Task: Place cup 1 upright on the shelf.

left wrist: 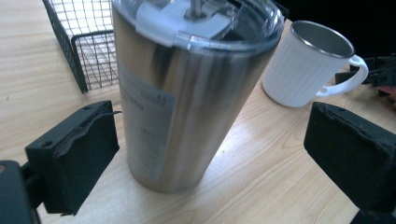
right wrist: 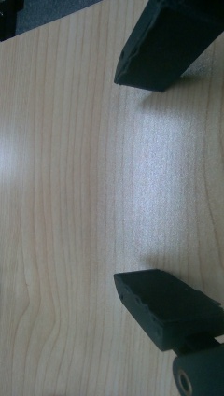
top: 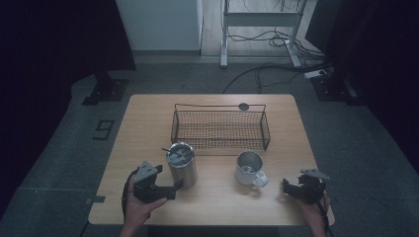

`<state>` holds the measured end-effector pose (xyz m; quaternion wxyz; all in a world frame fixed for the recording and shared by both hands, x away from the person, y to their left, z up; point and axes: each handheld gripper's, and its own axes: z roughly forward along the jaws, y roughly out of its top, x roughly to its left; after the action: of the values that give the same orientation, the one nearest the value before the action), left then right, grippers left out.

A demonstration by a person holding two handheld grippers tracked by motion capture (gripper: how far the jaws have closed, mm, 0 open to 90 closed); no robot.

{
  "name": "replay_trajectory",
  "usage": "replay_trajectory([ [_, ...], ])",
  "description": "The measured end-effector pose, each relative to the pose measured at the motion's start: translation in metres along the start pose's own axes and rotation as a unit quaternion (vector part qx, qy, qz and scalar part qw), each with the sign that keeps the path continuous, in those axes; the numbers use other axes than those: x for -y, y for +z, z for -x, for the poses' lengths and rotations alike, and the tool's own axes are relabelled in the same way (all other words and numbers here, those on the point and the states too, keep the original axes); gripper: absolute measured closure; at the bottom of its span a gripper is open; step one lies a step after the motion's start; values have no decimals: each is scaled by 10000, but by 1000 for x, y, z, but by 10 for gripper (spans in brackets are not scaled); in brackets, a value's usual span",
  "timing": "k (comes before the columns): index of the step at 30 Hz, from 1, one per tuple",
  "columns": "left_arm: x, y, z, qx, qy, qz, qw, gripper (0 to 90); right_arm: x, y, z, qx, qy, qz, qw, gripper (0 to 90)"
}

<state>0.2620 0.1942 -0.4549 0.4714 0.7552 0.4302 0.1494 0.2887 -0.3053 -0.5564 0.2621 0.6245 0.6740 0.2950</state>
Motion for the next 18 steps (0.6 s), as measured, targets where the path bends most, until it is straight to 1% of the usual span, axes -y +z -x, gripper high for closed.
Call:
replay_trajectory([
  [2, -4, 2, 1, -9, 41, 5, 10000, 22, 0, 0, 0, 5, 7, -1, 10000, 54],
  [7, -7, 6, 2, -42, 112, 5, 9999, 13, 0, 0, 0, 12, 14, 0, 10000, 54],
  [12, -10, 11, 0, -120, 107, 36, 9999, 9, 0, 0, 0, 28, 24, 3, 10000, 54],
  [18, -12, 18, -2, -158, 107, 76, 9998, 6, 0, 0, 1, 52, 39, 9, 10000, 54],
])
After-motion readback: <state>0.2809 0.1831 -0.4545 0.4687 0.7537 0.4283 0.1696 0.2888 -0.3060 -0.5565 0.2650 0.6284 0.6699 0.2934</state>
